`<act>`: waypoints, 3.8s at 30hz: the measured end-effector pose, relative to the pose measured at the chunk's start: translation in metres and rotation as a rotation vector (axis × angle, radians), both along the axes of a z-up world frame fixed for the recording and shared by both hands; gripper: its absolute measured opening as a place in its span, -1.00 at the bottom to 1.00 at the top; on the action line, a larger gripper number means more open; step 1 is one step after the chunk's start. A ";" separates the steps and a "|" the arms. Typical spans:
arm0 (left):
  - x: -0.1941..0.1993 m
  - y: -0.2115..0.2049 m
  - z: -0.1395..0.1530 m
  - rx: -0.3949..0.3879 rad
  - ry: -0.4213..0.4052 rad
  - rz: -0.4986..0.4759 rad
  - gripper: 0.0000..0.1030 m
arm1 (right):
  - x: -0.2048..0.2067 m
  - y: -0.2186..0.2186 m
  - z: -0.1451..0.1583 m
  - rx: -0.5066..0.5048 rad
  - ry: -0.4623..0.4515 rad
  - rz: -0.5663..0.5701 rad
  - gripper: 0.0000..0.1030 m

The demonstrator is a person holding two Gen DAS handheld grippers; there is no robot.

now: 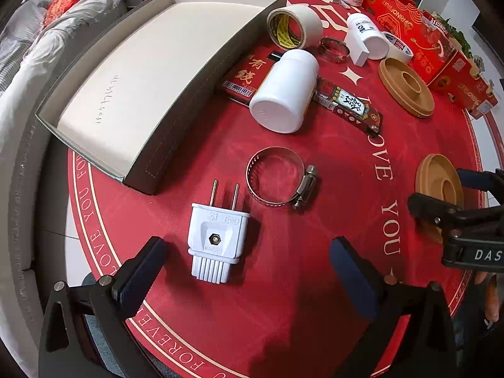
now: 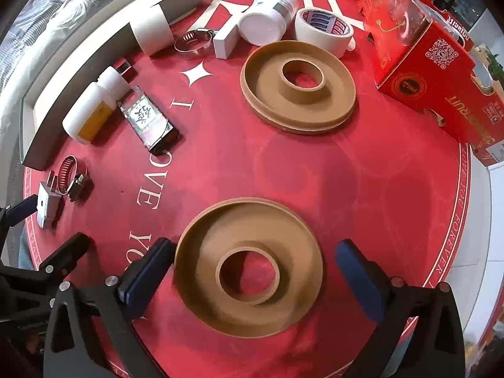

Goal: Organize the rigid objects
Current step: 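Grasp the white plug with the left tool while the right tool grasps a tan ring, then lift and carry the plug and the tan ring over the grey tray with both tools, then drop the plug from the left tool while the right tool releases the ring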

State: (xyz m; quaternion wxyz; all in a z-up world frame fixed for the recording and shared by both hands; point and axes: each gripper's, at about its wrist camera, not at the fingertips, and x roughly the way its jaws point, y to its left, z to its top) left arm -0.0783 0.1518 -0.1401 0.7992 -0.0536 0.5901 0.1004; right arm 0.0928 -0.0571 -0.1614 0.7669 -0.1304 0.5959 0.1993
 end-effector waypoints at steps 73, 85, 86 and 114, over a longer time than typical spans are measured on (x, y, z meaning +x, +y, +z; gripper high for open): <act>0.161 0.099 0.118 0.052 -0.200 0.478 -0.35 | 0.095 0.192 0.162 0.217 -0.084 0.108 0.71; 0.170 0.103 0.095 0.049 -0.160 0.494 -0.35 | 0.099 0.197 0.134 0.177 -0.035 0.105 0.71; 0.171 0.103 0.094 0.048 -0.158 0.494 -0.35 | 0.099 0.198 0.133 0.175 -0.032 0.107 0.71; 0.182 0.104 0.077 0.044 -0.124 0.466 -0.35 | 0.104 0.210 0.113 0.167 0.006 0.091 0.71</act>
